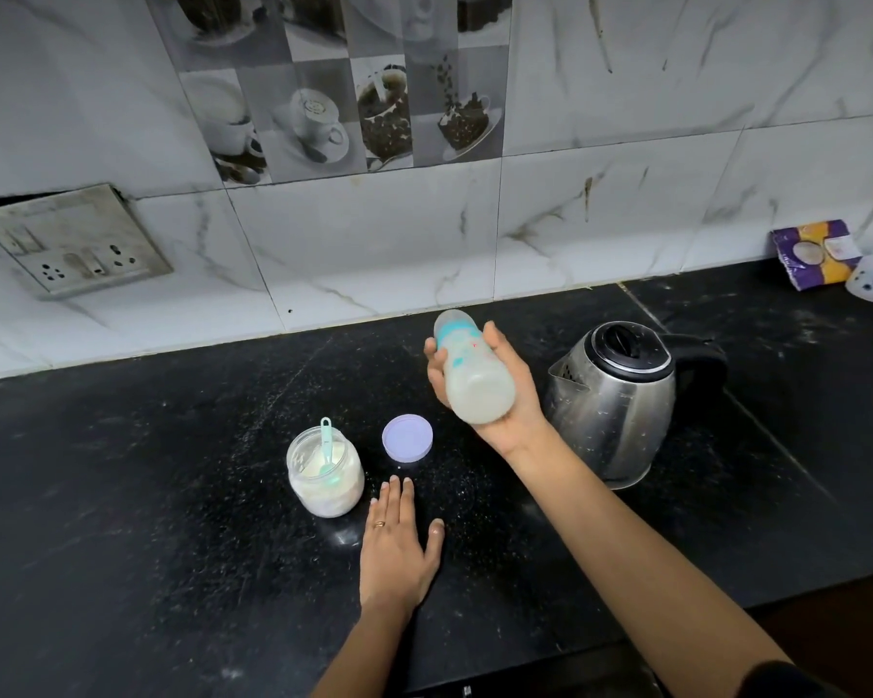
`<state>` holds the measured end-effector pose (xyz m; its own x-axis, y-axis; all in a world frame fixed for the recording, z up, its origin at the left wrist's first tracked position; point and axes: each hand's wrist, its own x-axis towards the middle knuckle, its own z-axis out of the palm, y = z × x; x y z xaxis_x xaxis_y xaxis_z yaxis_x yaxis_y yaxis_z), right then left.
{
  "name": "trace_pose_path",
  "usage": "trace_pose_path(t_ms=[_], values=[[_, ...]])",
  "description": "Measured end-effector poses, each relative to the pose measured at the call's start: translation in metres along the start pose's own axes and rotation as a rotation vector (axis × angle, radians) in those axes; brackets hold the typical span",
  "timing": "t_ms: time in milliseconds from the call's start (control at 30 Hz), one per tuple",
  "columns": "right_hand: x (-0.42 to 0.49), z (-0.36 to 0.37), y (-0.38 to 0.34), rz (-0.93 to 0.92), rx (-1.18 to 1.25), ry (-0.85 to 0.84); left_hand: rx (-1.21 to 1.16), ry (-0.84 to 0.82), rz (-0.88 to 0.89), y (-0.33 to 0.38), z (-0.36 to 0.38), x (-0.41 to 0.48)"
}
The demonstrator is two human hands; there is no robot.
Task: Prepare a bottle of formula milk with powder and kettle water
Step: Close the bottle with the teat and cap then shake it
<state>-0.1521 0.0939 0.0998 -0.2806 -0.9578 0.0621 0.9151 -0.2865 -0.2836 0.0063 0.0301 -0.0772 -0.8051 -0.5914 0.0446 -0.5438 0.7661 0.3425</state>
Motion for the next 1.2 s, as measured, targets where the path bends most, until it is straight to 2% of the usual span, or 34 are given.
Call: trace_pose_path(t_ms=[100, 267, 367, 433, 500, 633, 733, 900, 1200], values=[[-0.002, 0.001, 0.001, 0.078, -0.104, -0.073, 0.001, 0.000, -0.003, 0.000, 0.000, 0.000], [0.000, 0.009, 0.000, -0.012, 0.034, 0.006, 0.019, -0.006, 0.000, 0.000, 0.000, 0.000], [0.000, 0.012, 0.003, 0.108, -0.038, -0.027, 0.008, -0.005, 0.000, -0.001, 0.000, 0.000], [0.000, 0.020, 0.005, 0.038, -0.020, 0.070, 0.009, -0.002, 0.003, -0.001, 0.000, 0.001], [0.001, 0.013, 0.004, -0.025, 0.044, 0.098, 0.009, -0.009, 0.003, -0.001, 0.001, 0.001], [-0.002, 0.017, 0.007, 0.057, 0.051, 0.116, -0.001, 0.004, 0.002, -0.001, 0.000, 0.001], [0.002, 0.025, 0.009, -0.110, 0.207, 0.241, 0.000, -0.004, 0.006, -0.001, 0.000, 0.000], [0.001, 0.027, 0.010, -0.055, 0.354, 0.203, 0.002, 0.000, 0.007, -0.001, 0.000, 0.000], [-0.002, 0.043, 0.009, -0.162, 0.330, 0.297, 0.003, -0.003, 0.011, -0.003, 0.000, 0.000]])
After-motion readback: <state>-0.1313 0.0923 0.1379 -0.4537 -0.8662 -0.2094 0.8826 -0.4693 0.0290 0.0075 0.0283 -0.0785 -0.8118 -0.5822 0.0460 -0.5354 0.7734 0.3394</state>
